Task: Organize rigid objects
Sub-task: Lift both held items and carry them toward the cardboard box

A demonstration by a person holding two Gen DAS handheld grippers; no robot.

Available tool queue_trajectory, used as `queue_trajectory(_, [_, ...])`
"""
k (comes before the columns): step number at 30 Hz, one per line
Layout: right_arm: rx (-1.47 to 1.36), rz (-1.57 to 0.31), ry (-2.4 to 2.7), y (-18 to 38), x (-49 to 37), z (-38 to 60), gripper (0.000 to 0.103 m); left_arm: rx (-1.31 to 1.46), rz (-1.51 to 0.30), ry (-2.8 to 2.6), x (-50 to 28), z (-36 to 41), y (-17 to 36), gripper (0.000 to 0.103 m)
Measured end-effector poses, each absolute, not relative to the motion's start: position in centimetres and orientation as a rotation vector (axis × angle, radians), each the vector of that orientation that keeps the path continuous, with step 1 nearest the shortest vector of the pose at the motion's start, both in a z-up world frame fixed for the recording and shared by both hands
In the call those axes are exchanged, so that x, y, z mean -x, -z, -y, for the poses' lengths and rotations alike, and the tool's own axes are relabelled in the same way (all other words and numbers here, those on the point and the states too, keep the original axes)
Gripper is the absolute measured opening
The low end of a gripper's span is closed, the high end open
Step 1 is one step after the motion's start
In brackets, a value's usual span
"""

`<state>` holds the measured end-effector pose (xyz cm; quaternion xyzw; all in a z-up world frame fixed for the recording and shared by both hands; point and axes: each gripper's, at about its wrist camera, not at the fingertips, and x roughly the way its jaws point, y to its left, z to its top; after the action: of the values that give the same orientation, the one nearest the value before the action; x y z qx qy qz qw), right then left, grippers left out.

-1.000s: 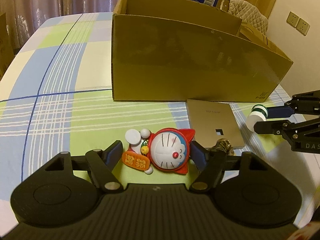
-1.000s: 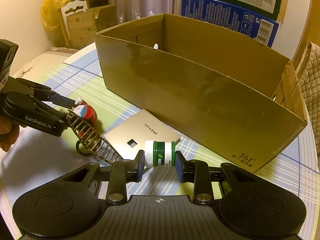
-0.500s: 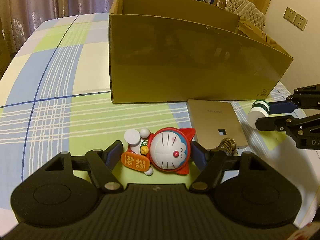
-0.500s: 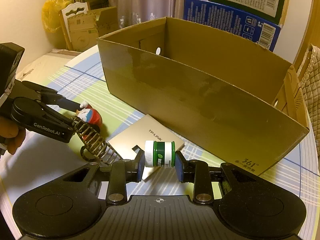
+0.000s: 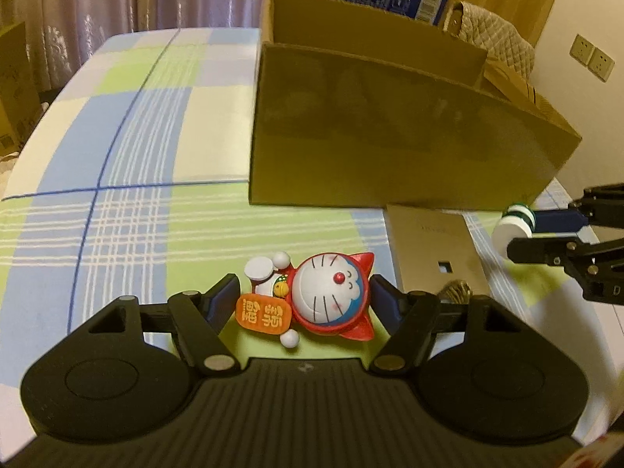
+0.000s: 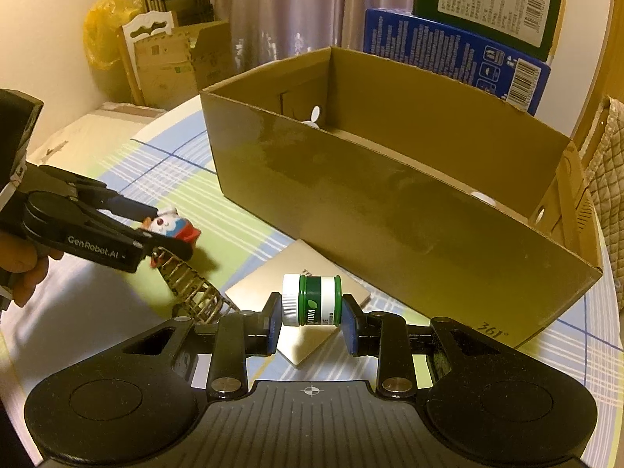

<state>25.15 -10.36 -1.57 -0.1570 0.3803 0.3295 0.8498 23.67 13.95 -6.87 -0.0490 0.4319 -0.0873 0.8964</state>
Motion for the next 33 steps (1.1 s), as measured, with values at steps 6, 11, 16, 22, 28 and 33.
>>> queue_trajectory(6, [0.329, -0.802, -0.693, 1.5, -25.3, 10.1, 0.028, 0.110, -0.922, 0.190, -23.9, -13.9, 7.4, 0.069])
queue_trajectory(11, [0.331, -0.803, -0.699, 1.5, -25.4, 9.9, 0.028, 0.090, -0.894, 0.189, -24.1, -13.6, 7.1, 0.068])
queue_trajectory(16, [0.332, -0.806, -0.701, 1.6, -25.5, 9.9, 0.028, 0.039, -0.883, 0.197, -24.1, -12.9, 7.1, 0.067])
queue_trajectory(22, [0.320, -0.800, -0.694, 1.3, -25.6, 10.0, 0.028, 0.058, -0.901, 0.175, -24.0, -13.2, 7.1, 0.065])
queue_trajectory(28, [0.293, -0.774, -0.680, 0.6, -25.6, 10.3, 0.028, 0.068, -0.849, 0.126, -23.3, -13.7, 6.0, 0.065])
queue_trajectory(33, [0.242, -0.734, -0.660, -0.8, -25.4, 10.9, 0.028, 0.081, -0.795, 0.103, -22.3, -13.8, 4.0, 0.065])
